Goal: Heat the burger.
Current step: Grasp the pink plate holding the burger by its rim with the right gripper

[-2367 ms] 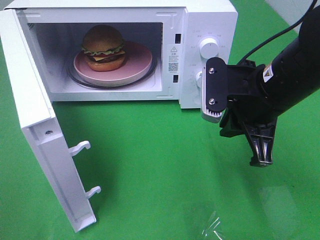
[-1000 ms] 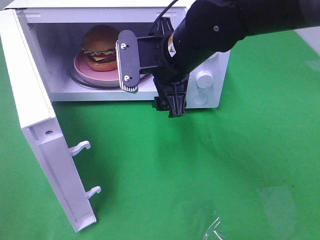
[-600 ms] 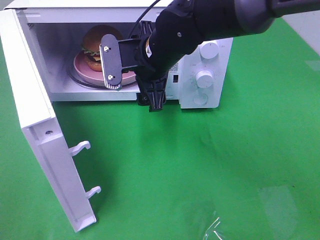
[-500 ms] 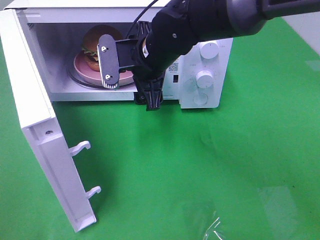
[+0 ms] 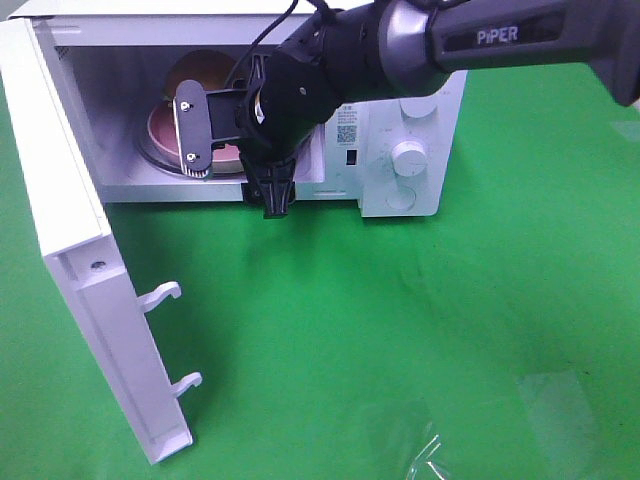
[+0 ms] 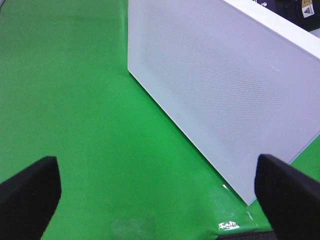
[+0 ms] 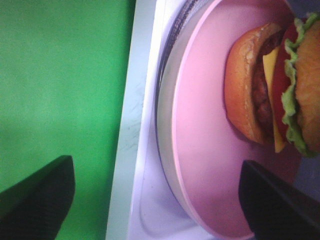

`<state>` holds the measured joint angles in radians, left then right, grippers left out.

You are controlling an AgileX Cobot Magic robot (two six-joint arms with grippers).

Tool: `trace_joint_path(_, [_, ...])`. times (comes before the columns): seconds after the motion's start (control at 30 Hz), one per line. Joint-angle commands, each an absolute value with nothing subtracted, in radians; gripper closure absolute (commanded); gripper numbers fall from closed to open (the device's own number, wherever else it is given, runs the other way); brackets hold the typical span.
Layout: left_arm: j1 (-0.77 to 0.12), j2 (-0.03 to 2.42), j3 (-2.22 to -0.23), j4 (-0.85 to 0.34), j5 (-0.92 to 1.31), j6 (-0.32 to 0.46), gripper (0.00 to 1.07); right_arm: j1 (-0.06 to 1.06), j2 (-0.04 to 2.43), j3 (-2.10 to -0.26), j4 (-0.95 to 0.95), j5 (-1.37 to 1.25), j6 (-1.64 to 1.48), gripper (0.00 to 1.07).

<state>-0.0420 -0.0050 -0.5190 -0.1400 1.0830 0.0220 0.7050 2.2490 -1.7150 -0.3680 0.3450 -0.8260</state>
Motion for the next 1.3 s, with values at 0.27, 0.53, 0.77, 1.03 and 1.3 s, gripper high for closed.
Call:
trace_joint_path(0.27, [-0.042, -0.022, -0.515, -0.146, 1.068, 0.023, 0.09, 0.674, 2.379, -1.880, -0.322, 0.353, -0.816, 0.24])
trace_joint_path(0.53, [-0.042, -0.022, -0.515, -0.146, 1.068, 0.023, 0.09, 0.663, 2.426, -1.924, -0.296, 0.356, -0.817, 0.27])
trace_joint_path(0.77, [-0.042, -0.022, -0.515, -0.146, 1.068, 0.023, 0.09, 0.661, 2.433, -1.926, -0.279, 0.356, -0.824, 0.51])
trace_joint_path(1.03, [-0.042, -0.022, -0.515, -0.146, 1.068, 0.023, 0.09, 0.666, 2.432, -1.926, -0.211, 0.380, -0.825, 0.92])
trace_joint_path(1.3, [-0.042, -0.022, -0.515, -0.146, 1.068, 0.023, 0.09, 0.687, 2.408, -1.926, -0.163, 0.438, -0.908, 1.07])
